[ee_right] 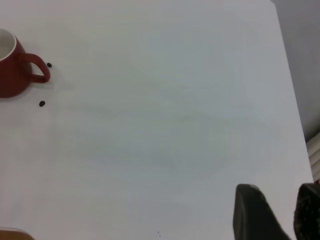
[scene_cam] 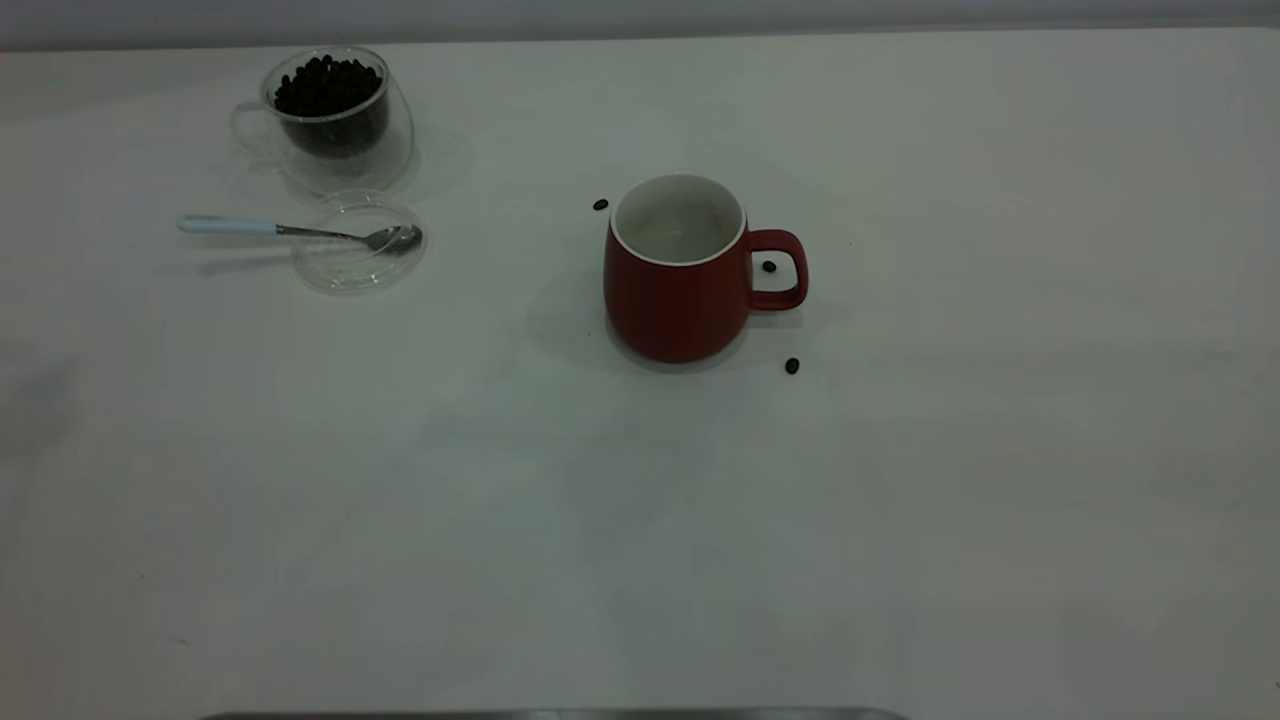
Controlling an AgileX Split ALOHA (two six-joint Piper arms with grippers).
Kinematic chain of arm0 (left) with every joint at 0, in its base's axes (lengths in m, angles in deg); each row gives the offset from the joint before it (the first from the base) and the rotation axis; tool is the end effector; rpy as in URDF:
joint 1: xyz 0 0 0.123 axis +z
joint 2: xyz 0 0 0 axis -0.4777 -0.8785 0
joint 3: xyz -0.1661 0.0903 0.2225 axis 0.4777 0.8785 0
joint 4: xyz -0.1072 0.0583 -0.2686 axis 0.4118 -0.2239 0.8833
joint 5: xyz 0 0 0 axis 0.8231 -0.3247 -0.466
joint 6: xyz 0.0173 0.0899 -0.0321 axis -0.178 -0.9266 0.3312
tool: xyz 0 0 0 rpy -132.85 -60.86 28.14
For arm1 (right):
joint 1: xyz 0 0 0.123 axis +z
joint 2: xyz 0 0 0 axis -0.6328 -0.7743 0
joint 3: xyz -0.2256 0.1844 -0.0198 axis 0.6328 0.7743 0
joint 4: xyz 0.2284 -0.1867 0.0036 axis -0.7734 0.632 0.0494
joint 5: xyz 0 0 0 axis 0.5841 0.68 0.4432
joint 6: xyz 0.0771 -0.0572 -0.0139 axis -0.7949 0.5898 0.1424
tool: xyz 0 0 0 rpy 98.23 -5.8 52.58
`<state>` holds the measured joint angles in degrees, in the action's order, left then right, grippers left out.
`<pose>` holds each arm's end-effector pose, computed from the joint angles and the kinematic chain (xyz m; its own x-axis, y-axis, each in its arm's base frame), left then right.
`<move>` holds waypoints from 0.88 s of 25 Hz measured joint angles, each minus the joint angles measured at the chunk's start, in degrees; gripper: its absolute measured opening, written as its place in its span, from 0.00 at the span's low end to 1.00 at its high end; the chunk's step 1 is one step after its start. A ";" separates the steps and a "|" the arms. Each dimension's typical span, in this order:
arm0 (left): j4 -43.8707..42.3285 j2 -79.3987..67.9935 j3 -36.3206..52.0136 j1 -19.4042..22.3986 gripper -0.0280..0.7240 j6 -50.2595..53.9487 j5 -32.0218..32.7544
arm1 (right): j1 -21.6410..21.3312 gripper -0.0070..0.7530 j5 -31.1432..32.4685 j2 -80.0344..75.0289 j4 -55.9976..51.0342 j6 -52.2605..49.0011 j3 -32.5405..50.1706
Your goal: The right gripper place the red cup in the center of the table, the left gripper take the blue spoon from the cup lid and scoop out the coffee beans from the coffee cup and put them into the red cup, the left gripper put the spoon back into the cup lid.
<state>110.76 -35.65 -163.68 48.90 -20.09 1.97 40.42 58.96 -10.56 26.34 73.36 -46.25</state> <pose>0.3088 0.0715 0.4118 -0.7617 -0.2598 -0.5935 -0.0697 0.9436 -0.3235 0.0296 0.0006 0.2804 -0.5281 -0.0822 -0.8452 -0.0583 0.9965 -0.0605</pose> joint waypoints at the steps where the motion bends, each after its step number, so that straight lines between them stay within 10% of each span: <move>1: -0.06 1.55 1.72 -0.25 0.83 -0.24 0.00 | 0.00 0.32 0.00 0.00 0.00 0.00 0.00; 22: -14.22 42.30 35.29 -3.20 0.83 -4.40 0.04 | 0.00 0.32 0.00 0.00 0.00 0.00 0.00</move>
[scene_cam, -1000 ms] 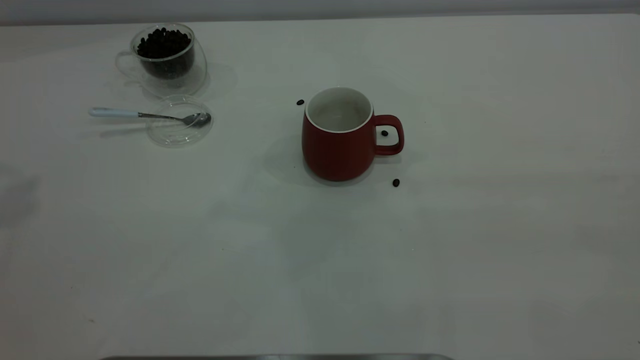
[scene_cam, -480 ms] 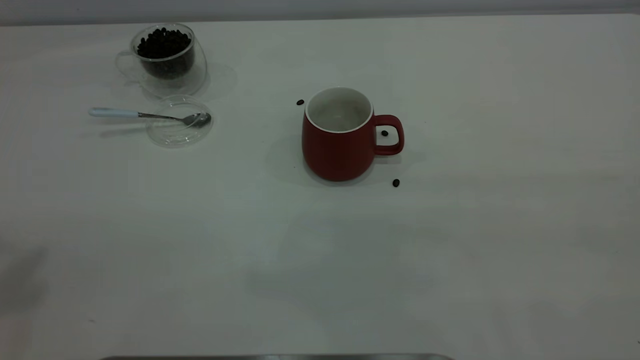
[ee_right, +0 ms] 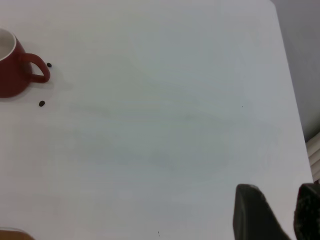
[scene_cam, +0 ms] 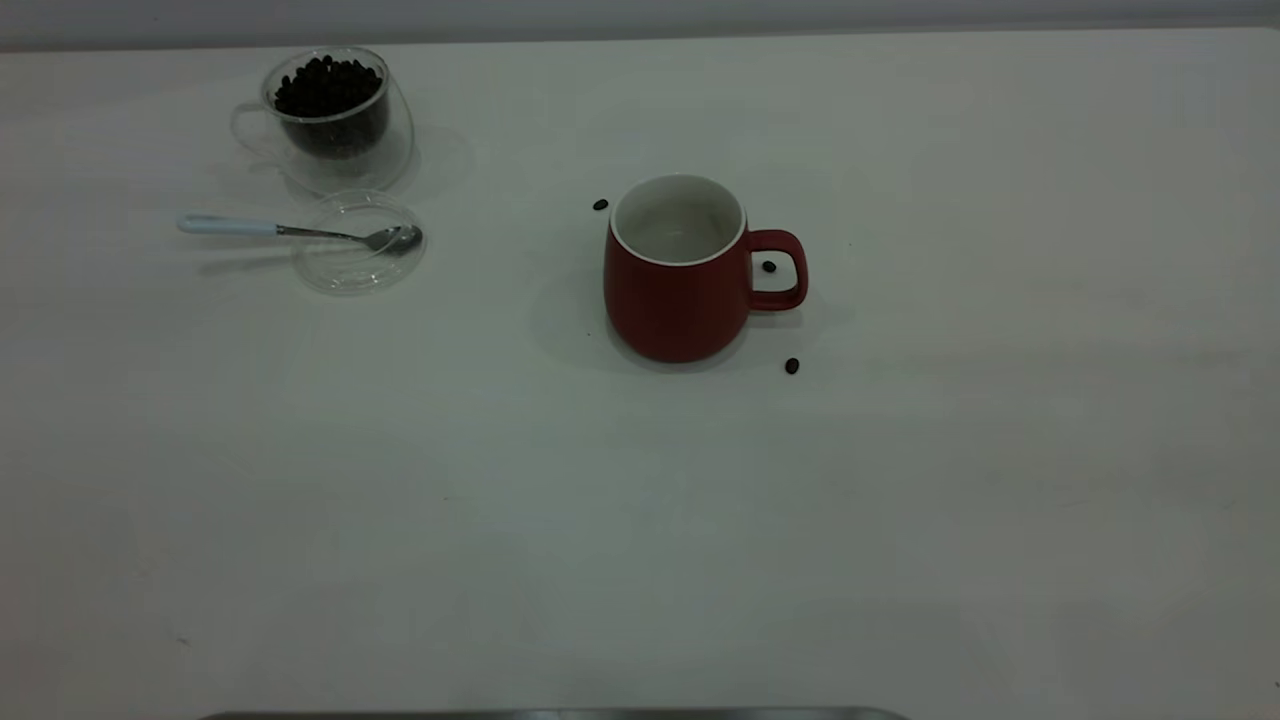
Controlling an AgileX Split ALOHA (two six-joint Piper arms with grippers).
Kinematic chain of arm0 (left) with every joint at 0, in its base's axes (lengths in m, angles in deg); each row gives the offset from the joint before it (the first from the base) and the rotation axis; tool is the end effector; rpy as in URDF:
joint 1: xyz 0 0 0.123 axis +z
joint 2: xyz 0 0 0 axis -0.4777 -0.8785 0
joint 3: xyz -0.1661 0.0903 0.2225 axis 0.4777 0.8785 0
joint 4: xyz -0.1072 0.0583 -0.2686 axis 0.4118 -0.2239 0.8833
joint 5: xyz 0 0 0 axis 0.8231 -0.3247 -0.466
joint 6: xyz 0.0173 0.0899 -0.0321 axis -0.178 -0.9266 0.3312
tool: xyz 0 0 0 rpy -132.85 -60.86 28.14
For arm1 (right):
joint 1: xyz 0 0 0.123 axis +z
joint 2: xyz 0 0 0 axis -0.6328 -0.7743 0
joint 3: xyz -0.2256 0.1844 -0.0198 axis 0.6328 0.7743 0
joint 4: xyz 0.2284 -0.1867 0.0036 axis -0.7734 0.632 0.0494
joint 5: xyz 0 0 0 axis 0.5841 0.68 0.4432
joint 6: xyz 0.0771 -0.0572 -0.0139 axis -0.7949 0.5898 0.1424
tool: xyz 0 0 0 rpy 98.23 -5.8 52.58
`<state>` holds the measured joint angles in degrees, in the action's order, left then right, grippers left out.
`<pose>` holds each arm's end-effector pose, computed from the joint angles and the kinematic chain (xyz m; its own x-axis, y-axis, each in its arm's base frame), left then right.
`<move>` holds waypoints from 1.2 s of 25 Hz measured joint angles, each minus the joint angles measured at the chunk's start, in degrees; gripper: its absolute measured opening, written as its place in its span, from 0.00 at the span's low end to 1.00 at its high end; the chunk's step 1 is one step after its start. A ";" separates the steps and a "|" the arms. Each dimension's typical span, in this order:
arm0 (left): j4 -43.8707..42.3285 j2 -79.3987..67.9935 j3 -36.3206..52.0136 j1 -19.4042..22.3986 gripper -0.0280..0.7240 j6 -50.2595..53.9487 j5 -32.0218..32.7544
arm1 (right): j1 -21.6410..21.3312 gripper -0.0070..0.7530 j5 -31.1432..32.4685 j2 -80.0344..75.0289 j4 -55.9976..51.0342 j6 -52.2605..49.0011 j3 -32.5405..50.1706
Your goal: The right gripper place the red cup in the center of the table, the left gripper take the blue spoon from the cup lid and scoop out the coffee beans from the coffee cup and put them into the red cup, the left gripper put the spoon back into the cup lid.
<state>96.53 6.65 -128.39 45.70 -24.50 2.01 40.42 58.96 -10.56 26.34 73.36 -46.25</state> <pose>0.1250 0.0180 0.3541 -0.7407 -0.0149 -0.6717 -0.0081 0.9999 -0.0132 0.0296 0.0006 0.2804 -0.5281 -0.0822 -0.8452 -0.0583 0.9965 -0.0605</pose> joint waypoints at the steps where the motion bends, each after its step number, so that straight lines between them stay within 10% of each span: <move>1: -1.13 1.91 2.29 -0.96 0.83 1.33 0.00 | 0.00 0.32 0.00 0.00 0.00 0.00 0.00; 11: -11.02 20.69 14.89 -16.07 0.83 15.91 -0.37 | 0.00 0.32 0.00 0.00 0.00 0.00 0.00; 30: -15.06 36.56 19.34 -17.17 0.83 20.79 -1.31 | 0.00 0.32 0.00 0.00 0.00 0.00 0.00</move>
